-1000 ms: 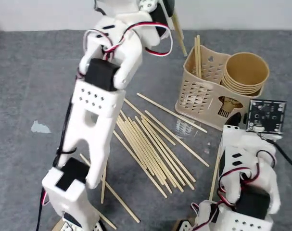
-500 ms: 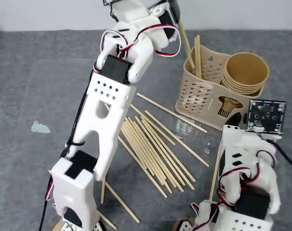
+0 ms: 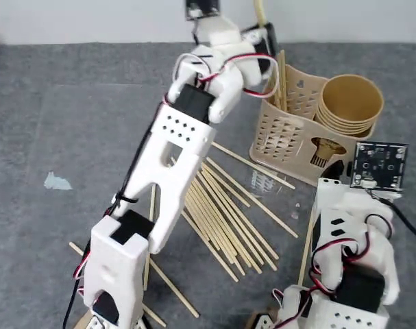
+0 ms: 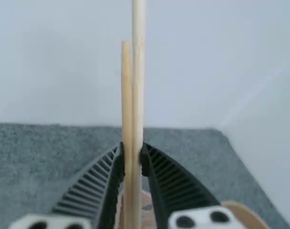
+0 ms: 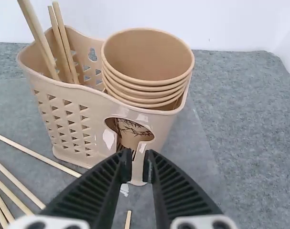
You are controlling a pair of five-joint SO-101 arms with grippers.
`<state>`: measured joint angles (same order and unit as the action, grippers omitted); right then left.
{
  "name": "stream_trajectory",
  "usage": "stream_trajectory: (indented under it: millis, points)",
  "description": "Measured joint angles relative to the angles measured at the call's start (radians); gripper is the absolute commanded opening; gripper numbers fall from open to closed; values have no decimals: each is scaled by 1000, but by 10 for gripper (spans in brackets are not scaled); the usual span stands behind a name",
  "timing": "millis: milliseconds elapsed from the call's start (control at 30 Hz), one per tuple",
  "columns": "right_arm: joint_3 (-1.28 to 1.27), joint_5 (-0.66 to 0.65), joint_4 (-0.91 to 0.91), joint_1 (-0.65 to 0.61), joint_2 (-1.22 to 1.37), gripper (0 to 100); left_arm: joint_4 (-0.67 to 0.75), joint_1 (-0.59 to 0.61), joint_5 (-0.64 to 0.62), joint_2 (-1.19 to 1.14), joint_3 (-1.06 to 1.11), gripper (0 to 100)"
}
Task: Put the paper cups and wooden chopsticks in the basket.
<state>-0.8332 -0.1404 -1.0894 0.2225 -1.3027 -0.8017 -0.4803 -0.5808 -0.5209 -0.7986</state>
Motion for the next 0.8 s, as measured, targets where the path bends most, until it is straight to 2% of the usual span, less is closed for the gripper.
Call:
stream_trajectory:
  millis: [167, 433, 800]
  points:
    - [0, 0, 0, 0, 0, 60, -78, -14, 69, -2, 0, 37]
    - [0, 0, 0, 0, 0, 60, -227, -15, 109, -2, -9, 260]
    - [0, 0, 0, 0, 0, 60, -525, -18, 112, 100, -150, 268]
